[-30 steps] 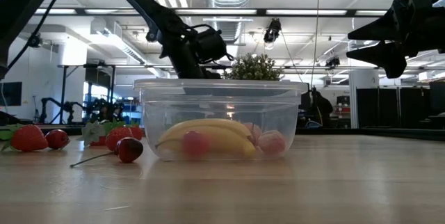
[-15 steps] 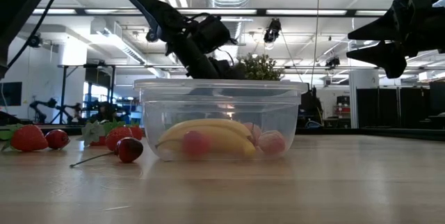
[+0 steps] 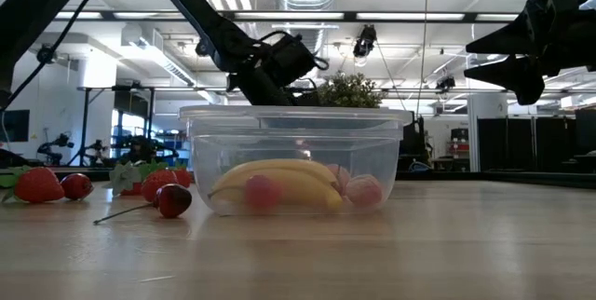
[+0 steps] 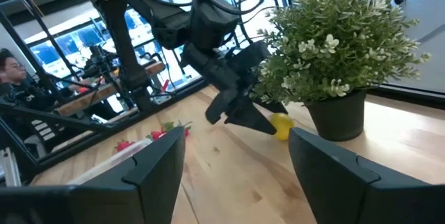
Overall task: Pick and placing Produce into tupperware
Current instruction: Put the yellow lemon into the transparent bin
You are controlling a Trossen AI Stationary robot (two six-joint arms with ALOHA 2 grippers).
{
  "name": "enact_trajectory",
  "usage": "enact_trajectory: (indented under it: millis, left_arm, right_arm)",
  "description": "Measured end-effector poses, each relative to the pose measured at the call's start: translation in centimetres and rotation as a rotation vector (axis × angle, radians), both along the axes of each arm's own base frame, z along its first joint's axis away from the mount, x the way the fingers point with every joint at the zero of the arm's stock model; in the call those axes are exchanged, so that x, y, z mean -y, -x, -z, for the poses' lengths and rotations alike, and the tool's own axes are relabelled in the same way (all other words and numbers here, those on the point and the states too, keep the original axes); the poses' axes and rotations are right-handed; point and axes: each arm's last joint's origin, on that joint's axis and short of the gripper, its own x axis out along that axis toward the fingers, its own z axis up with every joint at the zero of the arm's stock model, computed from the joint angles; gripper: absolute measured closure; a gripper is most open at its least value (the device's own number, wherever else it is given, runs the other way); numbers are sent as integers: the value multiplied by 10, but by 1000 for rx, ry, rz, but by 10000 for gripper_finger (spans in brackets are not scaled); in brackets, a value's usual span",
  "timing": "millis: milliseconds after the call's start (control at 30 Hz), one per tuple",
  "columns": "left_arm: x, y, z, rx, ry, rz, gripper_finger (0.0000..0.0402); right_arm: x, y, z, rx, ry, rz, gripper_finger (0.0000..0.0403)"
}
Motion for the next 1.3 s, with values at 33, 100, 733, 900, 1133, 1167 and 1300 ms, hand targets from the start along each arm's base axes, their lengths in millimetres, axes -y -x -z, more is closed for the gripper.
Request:
enact_trajectory:
  millis: [33,100,733,900,1133,1167,1300]
  left_arm:
    - [2,-1,-1,-2,-27,30,104]
    - [5,-3,-2,-8,-72,80,104]
    - [24,9,22,-138,-130,272,104]
    - [30,14,22,-191,-107,282,104]
    - [31,18,16,-210,-127,264,112]
    - [31,18,15,-215,-133,258,117]
    - [30,18,15,-214,-138,249,132]
  right_arm:
    - [0,0,0,0,0,0,156]
    - [0,0,0,0,0,0,158]
    - [0,0,0,0,0,0,154]
    - [0,0,0,0,0,0,154]
    - [0,0,0,0,0,0,155]
    - [0,0,0,0,0,0,154]
    - [0,0,0,0,0,0,151]
